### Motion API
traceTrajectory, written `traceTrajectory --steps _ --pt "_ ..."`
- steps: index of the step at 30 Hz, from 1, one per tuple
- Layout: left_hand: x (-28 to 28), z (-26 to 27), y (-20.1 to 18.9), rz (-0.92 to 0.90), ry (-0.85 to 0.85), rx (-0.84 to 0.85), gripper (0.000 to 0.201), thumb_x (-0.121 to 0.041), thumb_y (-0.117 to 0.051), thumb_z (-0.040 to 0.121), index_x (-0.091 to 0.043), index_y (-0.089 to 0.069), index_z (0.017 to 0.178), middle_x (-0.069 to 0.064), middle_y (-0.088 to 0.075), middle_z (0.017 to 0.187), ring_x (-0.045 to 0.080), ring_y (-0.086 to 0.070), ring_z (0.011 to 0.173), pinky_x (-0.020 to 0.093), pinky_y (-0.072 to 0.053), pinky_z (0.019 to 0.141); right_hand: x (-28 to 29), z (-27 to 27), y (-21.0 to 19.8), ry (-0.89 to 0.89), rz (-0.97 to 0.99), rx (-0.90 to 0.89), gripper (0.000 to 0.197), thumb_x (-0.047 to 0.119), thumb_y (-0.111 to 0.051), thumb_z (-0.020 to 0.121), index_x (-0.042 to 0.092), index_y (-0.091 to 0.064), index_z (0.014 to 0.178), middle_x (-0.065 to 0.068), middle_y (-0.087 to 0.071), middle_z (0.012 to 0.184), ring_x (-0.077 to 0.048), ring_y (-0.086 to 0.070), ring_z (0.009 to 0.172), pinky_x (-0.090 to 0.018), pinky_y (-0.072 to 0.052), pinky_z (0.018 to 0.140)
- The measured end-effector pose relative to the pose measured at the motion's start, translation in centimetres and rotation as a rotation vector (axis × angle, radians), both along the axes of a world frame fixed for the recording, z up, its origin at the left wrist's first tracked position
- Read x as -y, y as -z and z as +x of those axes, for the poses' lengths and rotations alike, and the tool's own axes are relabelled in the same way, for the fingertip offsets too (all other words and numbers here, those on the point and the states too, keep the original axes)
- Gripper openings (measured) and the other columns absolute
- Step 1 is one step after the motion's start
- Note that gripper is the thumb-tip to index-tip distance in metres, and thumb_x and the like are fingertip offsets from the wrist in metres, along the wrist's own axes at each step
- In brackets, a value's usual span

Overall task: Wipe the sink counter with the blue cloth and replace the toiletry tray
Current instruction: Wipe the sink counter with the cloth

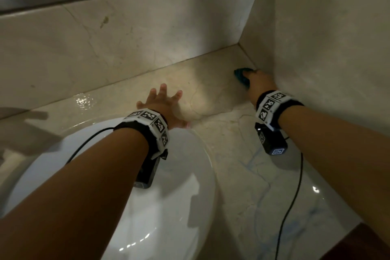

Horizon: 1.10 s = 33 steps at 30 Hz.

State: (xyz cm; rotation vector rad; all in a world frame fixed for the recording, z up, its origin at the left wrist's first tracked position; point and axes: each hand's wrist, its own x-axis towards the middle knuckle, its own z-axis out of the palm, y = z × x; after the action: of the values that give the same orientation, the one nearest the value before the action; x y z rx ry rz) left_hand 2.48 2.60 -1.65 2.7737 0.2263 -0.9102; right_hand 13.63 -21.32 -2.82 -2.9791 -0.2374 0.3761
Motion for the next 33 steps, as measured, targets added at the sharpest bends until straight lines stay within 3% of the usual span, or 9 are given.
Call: traceTrajectory --steps 3,6,11,14,17,20,24,28,33 --pt "0.0 0.2 0.2 -0.006 -0.008 -0.011 0.111 -0.071 -0.065 0.067 -0.043 0.007 0.147 -0.003 0.025 0.156 0.028 0.016 0.145 0.061 -0.007 0.114 -1.4 -1.2 -0.2 -0.095 0.054 0.024 0.048 0.002 -0.047 0.091 0.012 -0.043 0.138 -0.021 -0.042 0.138 -0.037 -0.046 0.121 -0.034 -0.036 0.102" --pt "0.0 0.5 0.2 0.016 -0.008 -0.017 0.113 -0.073 -0.065 0.065 -0.044 0.007 0.147 -0.003 0.025 0.156 0.029 0.015 0.145 0.063 -0.008 0.113 -2.3 -4.4 0.4 -0.174 0.177 0.043 0.045 -0.003 -0.051 0.085 0.013 -0.056 0.127 -0.018 -0.051 0.126 -0.037 -0.05 0.113 -0.038 -0.037 0.103" --pt "0.1 0.3 0.3 0.031 -0.012 -0.005 0.111 -0.073 -0.065 0.066 -0.044 0.005 0.147 -0.002 0.023 0.157 0.029 0.013 0.146 0.062 -0.008 0.113 -3.0 -12.0 0.6 -0.322 0.237 -0.078 0.049 -0.004 -0.051 0.082 0.02 -0.059 0.124 -0.01 -0.053 0.122 -0.034 -0.047 0.113 -0.034 -0.037 0.1" --pt "1.0 -0.5 0.0 0.037 -0.003 0.05 0.104 -0.068 -0.063 0.071 -0.041 0.002 0.148 0.002 0.019 0.158 0.028 0.01 0.146 0.058 -0.008 0.114 -2.2 -14.2 0.2 -0.39 0.371 -0.169 0.039 -0.006 -0.06 0.078 0.011 -0.067 0.112 -0.016 -0.061 0.11 -0.034 -0.057 0.102 -0.023 -0.041 0.093" --pt "3.4 -1.4 -0.2 -0.018 0.133 0.198 0.096 -0.06 -0.06 0.077 -0.039 -0.001 0.149 0.002 0.013 0.159 0.027 0.005 0.147 0.056 -0.014 0.113 -0.2 -13.0 -0.8 -0.299 0.41 -0.116 0.038 -0.01 -0.055 0.078 0.006 -0.068 0.11 -0.021 -0.063 0.109 -0.032 -0.058 0.103 -0.012 -0.032 0.088" --pt "5.8 -2.0 0.1 -0.08 0.211 0.18 0.096 -0.062 -0.059 0.078 -0.038 -0.001 0.15 0.0 0.019 0.158 0.025 0.01 0.147 0.055 -0.007 0.116 2.9 -10.7 -0.6 -0.085 0.338 0.035 0.044 -0.013 -0.047 0.081 0.007 -0.064 0.116 -0.021 -0.058 0.119 -0.034 -0.055 0.11 -0.022 -0.034 0.097" --pt "6.7 -2.9 1.3 -0.081 0.24 0.125 0.093 -0.062 -0.058 0.08 -0.039 -0.001 0.15 0.0 0.02 0.158 0.024 0.012 0.147 0.054 -0.003 0.117 5.7 -10.7 0.9 0.09 0.229 0.036 0.046 -0.009 -0.044 0.085 0.011 -0.057 0.125 -0.019 -0.049 0.133 -0.038 -0.049 0.117 -0.033 -0.034 0.105" --pt "5.9 -3.5 1.7 -0.121 0.241 0.138 0.086 -0.06 -0.054 0.084 -0.042 -0.001 0.149 -0.001 0.02 0.158 0.022 0.014 0.146 0.048 0.002 0.118 3.3 -13.9 1.0 0.002 0.188 -0.018 0.047 -0.003 -0.046 0.087 0.017 -0.055 0.128 -0.016 -0.048 0.133 -0.038 -0.05 0.113 -0.035 -0.038 0.103" --pt "5.1 -2.7 1.5 -0.096 0.167 0.156 0.077 -0.059 -0.049 0.087 -0.044 -0.005 0.149 0.004 0.019 0.158 0.029 0.012 0.146 0.044 -0.005 0.119 -0.9 -19.9 0.3 -0.178 0.173 -0.071 0.044 0.006 -0.044 0.092 0.024 -0.052 0.131 -0.007 -0.044 0.14 -0.034 -0.046 0.11 -0.029 -0.033 0.102"
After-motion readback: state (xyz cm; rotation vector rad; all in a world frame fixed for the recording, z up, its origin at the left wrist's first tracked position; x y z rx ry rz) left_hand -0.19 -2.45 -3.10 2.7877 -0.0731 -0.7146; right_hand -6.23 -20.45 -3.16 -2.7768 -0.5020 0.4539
